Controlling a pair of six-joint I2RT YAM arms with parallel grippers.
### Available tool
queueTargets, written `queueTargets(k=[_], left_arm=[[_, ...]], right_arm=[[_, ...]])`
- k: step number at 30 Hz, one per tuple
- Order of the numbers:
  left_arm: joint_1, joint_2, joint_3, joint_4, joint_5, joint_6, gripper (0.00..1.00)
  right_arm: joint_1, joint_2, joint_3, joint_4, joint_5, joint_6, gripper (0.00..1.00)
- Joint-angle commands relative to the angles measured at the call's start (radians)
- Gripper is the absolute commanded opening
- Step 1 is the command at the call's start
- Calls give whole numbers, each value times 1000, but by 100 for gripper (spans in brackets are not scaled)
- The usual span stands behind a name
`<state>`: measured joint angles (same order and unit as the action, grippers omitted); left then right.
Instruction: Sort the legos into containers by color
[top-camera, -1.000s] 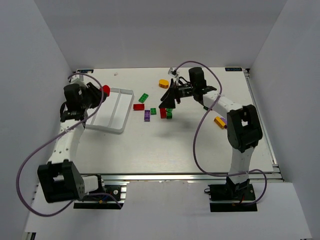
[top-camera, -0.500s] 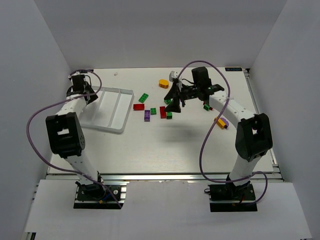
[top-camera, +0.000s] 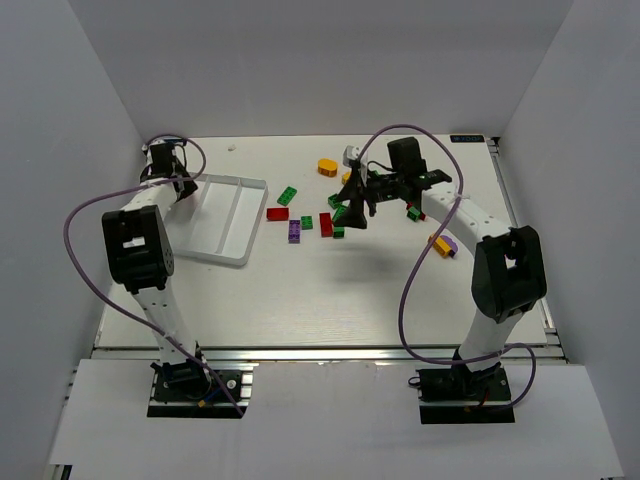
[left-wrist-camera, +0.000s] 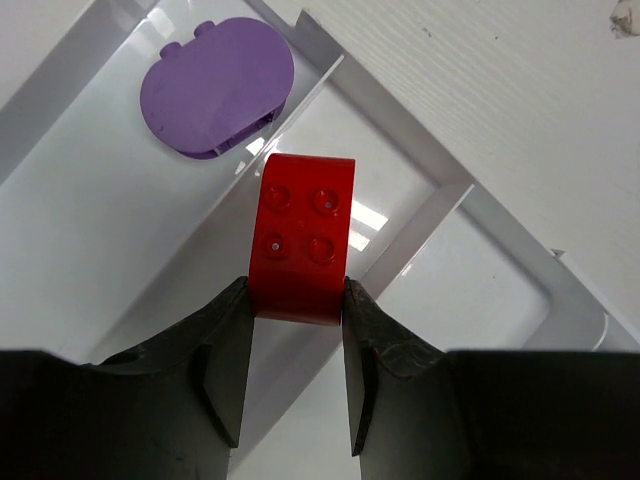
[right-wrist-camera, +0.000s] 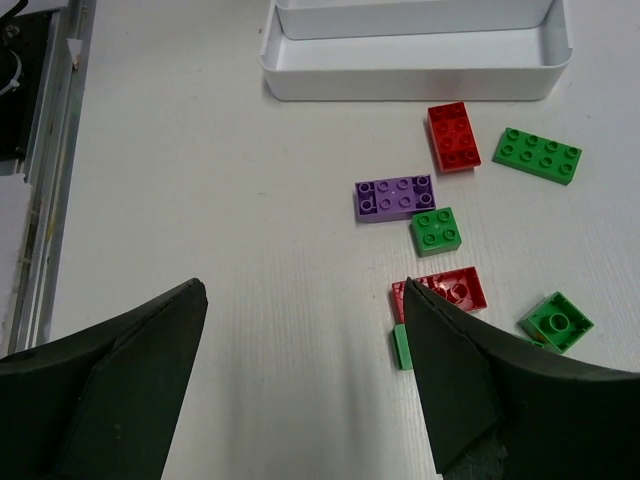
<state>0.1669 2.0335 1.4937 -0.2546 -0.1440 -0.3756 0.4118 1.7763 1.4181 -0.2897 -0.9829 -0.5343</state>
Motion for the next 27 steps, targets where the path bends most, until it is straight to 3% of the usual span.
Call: queueTargets(k=[1, 5, 13, 20, 23, 27], left_arm=[[2, -22, 45, 8, 20, -9, 39], [2, -42, 48, -2, 26, -9, 74], [2, -186, -15, -23, 60, -45, 98], [3, -438, -231, -29, 112, -121, 98], [13, -538, -294, -58, 133, -152, 98], [35, -662, -413, -74, 173, -203, 98]], right_arm=[[-11, 0, 13, 18, 9, -16, 84], [-15, 18, 28, 26, 47, -4, 86], [-15, 81, 88, 46, 263, 77, 82], [-4, 156, 194, -36, 421, 14, 83], [41, 216, 277, -17, 640, 164, 85], [113, 349, 461, -153, 688, 302, 85]])
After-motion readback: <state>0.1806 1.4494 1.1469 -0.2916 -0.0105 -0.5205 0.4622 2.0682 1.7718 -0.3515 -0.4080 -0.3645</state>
